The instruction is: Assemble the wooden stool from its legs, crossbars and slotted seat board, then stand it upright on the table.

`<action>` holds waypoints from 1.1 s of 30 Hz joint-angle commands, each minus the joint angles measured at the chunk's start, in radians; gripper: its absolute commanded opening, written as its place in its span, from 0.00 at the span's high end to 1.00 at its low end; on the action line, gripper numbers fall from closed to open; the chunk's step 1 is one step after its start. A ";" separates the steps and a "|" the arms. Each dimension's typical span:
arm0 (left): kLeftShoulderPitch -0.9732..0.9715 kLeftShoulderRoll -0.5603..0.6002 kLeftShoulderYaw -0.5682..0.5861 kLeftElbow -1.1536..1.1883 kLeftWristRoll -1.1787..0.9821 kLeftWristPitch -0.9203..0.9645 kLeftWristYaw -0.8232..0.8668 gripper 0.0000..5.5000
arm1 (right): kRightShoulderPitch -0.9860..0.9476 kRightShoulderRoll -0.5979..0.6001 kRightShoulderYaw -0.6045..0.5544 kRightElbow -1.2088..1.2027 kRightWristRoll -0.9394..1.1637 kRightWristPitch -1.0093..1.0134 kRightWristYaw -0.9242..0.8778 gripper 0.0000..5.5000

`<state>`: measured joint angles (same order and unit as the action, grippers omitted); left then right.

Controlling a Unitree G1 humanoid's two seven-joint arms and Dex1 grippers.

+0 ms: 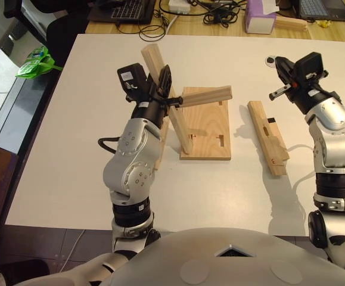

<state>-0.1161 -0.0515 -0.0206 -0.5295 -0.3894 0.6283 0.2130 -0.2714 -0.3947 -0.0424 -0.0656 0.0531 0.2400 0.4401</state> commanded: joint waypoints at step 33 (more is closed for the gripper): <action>0.244 -0.003 -0.237 0.342 0.296 -0.861 -0.227 0.81 | 0.026 -0.060 0.010 0.070 -0.004 -0.074 0.046 1.00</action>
<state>0.1127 -0.0455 -0.2250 -0.2315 -0.1217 -0.2572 0.0057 -0.2363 -0.4457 -0.0241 -0.0018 0.0511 0.1778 0.4884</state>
